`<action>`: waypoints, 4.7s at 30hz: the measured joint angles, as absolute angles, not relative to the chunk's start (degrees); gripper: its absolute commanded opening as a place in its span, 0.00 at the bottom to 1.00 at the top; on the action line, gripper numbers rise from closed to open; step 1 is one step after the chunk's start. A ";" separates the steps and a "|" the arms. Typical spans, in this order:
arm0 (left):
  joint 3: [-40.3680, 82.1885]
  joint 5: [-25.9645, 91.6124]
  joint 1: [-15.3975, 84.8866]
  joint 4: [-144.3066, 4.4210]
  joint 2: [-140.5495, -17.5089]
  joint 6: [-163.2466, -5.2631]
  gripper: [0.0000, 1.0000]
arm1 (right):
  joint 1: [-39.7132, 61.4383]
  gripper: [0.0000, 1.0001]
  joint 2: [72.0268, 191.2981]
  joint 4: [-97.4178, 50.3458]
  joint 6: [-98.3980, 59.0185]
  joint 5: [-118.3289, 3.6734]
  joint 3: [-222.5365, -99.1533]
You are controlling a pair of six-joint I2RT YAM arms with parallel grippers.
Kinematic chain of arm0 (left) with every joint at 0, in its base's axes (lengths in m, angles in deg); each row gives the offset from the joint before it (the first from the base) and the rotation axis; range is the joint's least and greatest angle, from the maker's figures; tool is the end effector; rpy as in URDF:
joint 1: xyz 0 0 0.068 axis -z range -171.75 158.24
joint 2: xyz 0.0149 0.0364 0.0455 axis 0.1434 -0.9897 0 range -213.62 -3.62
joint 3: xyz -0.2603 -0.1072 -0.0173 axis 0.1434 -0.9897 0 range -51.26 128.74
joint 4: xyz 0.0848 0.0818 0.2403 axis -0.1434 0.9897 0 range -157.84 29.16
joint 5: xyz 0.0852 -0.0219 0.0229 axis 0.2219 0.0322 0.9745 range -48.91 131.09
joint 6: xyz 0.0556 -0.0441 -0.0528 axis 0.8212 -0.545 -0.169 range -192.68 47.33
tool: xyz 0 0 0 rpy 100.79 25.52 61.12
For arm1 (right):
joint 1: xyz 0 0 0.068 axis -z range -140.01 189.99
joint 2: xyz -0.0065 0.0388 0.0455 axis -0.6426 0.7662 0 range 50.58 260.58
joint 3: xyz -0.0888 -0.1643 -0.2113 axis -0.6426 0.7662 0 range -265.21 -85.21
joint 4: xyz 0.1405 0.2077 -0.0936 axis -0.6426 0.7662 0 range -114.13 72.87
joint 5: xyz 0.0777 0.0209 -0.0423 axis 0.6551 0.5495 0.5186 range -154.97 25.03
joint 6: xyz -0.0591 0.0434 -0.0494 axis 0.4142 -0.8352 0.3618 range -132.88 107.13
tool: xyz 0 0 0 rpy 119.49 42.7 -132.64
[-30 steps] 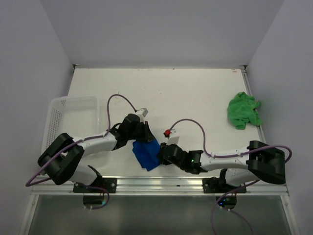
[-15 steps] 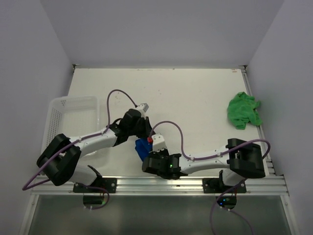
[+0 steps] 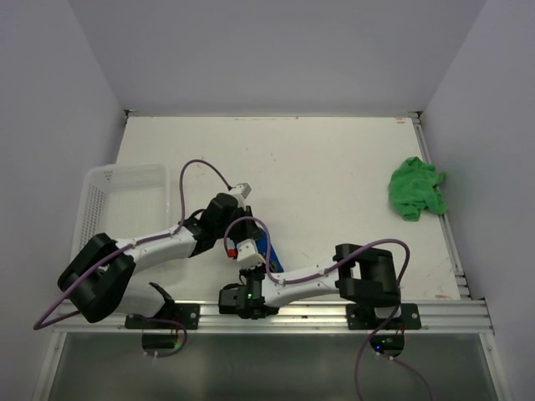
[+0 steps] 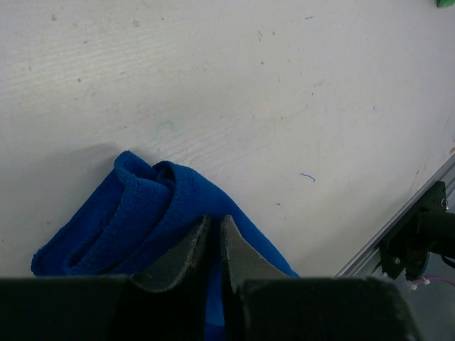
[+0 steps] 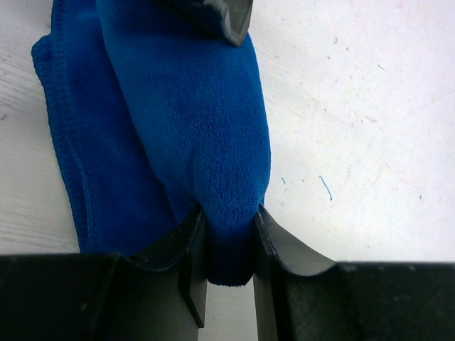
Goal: Roll the towels
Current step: Roll the towel
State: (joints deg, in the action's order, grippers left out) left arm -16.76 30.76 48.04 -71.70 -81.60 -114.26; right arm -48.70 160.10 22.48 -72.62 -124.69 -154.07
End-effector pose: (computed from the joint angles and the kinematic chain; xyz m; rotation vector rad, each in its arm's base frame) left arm 0.2241 -0.2049 0.1549 0.0653 2.4320 -0.9118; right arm 0.0758 0.3450 0.1393 -0.4996 2.0512 -0.2813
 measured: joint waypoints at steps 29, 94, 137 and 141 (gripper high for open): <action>-27.77 32.53 49.17 -85.86 -80.68 -117.38 0.12 | -49.18 0.73 144.12 5.85 -61.36 -116.15 -141.20; -21.13 34.21 45.70 -64.88 -67.57 -115.94 0.15 | -49.35 0.32 156.14 4.99 -60.40 -118.51 -147.97; -30.55 31.52 45.50 -77.86 -72.20 -116.66 0.14 | -35.82 0.74 135.31 -10.74 -56.29 -95.05 -134.75; -30.59 31.52 45.50 -77.90 -72.18 -116.66 0.14 | -33.77 0.74 136.86 -14.61 -56.32 -89.90 -133.44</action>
State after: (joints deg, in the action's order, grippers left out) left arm -30.59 31.52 45.50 -77.90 -72.18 -116.66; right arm -33.77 136.86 -14.61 -56.32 -89.90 -133.44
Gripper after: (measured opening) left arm 0.140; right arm 0.736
